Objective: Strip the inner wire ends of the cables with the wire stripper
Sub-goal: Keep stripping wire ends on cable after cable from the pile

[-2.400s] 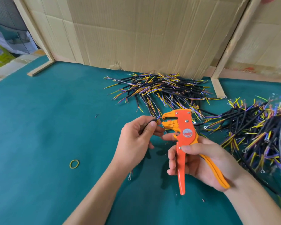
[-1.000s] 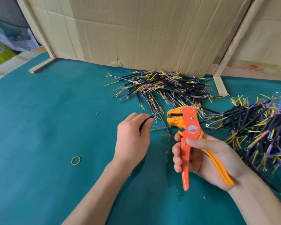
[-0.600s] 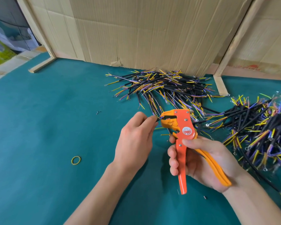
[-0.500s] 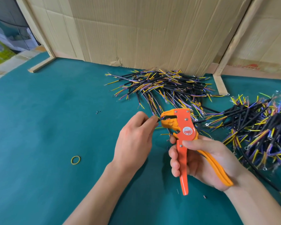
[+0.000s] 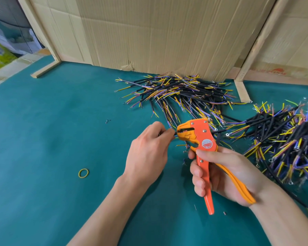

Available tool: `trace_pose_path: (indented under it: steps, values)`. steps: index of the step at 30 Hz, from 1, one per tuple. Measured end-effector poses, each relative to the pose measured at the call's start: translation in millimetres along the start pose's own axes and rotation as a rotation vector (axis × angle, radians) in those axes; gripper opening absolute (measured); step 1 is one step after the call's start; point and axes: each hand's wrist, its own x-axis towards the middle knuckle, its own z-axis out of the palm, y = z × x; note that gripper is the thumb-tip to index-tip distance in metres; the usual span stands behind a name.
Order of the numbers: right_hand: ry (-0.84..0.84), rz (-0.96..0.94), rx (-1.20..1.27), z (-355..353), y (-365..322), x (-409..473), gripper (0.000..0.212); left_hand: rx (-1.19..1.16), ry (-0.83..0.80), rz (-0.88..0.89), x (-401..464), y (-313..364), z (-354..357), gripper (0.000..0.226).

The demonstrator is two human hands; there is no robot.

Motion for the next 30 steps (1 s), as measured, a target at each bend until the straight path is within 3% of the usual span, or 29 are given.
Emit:
trace_pose_path:
  steps: [6,13,17,21,25,30]
  values:
    - [0.033,-0.009,-0.016,3,0,0,0.022,-0.034,0.036,0.013,0,-2,2,0.018]
    - [0.060,-0.049,-0.006,9,3,1,0.015,-0.099,0.099,0.000,2,1,2,0.017]
    - [0.154,-0.114,0.024,17,6,8,0.028,-0.141,0.095,-0.034,3,-1,5,0.015]
    - [0.067,-0.129,0.063,12,7,6,0.030,-0.164,0.085,-0.053,3,-3,6,0.016]
    - [0.061,-0.179,0.120,-4,0,1,0.050,-0.308,0.104,-0.210,7,-4,6,0.015]
    - [0.086,-0.156,0.116,-11,-2,1,0.050,-0.709,-0.009,-0.448,9,-7,3,0.021]
